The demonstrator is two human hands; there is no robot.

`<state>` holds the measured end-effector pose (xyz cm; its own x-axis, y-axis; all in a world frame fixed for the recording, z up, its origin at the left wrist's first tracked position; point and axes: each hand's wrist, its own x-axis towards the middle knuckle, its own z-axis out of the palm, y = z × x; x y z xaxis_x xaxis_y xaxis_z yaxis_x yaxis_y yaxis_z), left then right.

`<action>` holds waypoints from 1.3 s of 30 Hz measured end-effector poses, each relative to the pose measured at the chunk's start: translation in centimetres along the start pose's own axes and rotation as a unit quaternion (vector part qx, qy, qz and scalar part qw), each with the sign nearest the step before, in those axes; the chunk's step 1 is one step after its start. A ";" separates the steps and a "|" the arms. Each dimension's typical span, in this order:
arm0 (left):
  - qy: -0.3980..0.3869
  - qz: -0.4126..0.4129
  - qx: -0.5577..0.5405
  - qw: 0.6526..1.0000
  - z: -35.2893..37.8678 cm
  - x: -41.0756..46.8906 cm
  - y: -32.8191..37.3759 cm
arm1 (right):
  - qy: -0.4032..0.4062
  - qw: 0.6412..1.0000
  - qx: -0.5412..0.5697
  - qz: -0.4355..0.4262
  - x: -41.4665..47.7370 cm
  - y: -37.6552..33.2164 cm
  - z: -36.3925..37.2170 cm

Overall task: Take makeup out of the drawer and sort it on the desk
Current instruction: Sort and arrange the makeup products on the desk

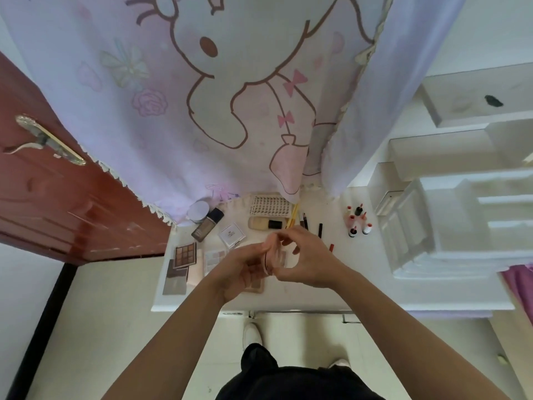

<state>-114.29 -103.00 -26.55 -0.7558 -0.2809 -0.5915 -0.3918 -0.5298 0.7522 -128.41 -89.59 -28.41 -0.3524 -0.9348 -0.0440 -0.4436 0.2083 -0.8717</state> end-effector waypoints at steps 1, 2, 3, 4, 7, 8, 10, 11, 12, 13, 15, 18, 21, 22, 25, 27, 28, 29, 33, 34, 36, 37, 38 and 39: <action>0.000 0.000 -0.009 1.000 -0.2 0.3 0.2 | 0.022 1.000 0.000 -0.002 0.2 -0.2 0.1; 0.003 0.000 -0.026 1.000 -0.3 0.5 0.4 | 0.044 0.999 -0.002 -0.005 0.5 -0.3 0.2; -0.001 0.005 -0.043 0.999 -0.5 0.8 0.5 | 0.066 0.998 -0.003 -0.010 0.7 -0.4 0.3; -0.009 0.013 -0.058 0.998 -0.8 1.1 0.7 | 0.085 0.996 -0.002 -0.012 1.0 -0.4 0.5; -0.065 0.048 -0.044 0.996 -2.2 1.9 1.4 | 0.132 0.991 0.010 -0.011 1.6 -0.9 1.0; -0.084 0.056 -0.037 0.994 -2.7 2.2 1.6 | 0.143 0.990 0.010 -0.008 1.9 -1.1 1.1; -0.107 0.064 -0.028 0.992 -3.6 2.5 2.3 | 0.174 0.985 0.015 -0.002 2.3 -1.5 1.1; -0.112 0.071 -0.025 0.991 -4.0 2.6 2.6 | 0.189 0.982 0.019 0.000 2.5 -1.7 1.1; -0.118 0.078 -0.021 0.990 -4.4 2.7 3.0 | 0.201 0.979 0.018 0.001 2.6 -1.7 1.1; -0.123 0.082 -0.015 0.989 -4.8 2.8 3.3 | 0.212 0.977 0.012 -0.003 2.8 -1.7 1.1; -0.135 0.089 -0.011 0.987 -5.4 3.1 3.8 | 0.219 0.976 -0.002 -0.011 3.1 -1.6 1.0; -0.156 0.096 -0.001 0.983 -5.8 3.5 4.2 | 0.212 0.977 -0.023 -0.022 3.8 -1.6 1.0; -0.152 0.100 -0.012 0.983 -6.0 3.6 4.5 | 0.212 0.976 -0.027 -0.041 4.2 -1.9 1.1; -0.149 0.100 -0.013 0.984 -6.0 3.6 4.6 | 0.210 0.976 -0.027 -0.045 4.3 -1.9 1.1; -0.148 0.099 -0.019 0.984 -6.0 3.6 5.1 | 0.204 0.977 -0.031 -0.054 4.3 -2.3 0.9; -0.147 0.092 -0.025 0.984 -5.8 3.4 5.5 | 0.187 0.980 -0.042 -0.058 4.2 -2.6 0.6; -0.147 0.088 -0.028 0.985 -5.7 3.3 5.6 | 0.173 0.983 -0.044 -0.051 4.2 -2.7 0.5; -0.146 0.083 -0.032 0.985 -5.7 3.2 5.8 | 0.157 0.986 -0.047 -0.040 4.2 -2.8 0.4; -0.142 0.065 -0.024 0.987 -5.3 3.0 6.0 | 0.121 0.989 -0.085 -0.005 4.5 -3.2 0.1; -0.144 0.064 -0.018 0.987 -5.2 2.9 5.9 | 0.122 0.989 -0.087 -0.002 4.6 -3.3 0.0; -0.138 0.058 -0.007 0.989 -5.0 2.8 5.8 | 0.115 0.989 -0.089 0.000 4.8 -3.4 -0.2; -0.129 0.052 -0.005 0.990 -5.0 2.8 5.8 | 0.105 0.990 -0.094 0.000 4.9 -3.5 -0.3; -0.117 0.047 -0.004 0.992 -4.9 2.8 5.8 | 0.094 0.991 -0.098 0.001 5.0 -3.5 -0.4; -0.109 0.044 -0.001 0.993 -4.9 2.7 5.8 | 0.088 0.991 -0.098 0.004 5.1 -3.6 -0.3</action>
<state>-116.05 -110.77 -25.22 -0.8830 -0.1466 -0.4460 -0.3180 -0.5122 0.7979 -128.87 -94.97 -25.36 -0.4870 -0.8719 0.0506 -0.5864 0.2835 -0.7588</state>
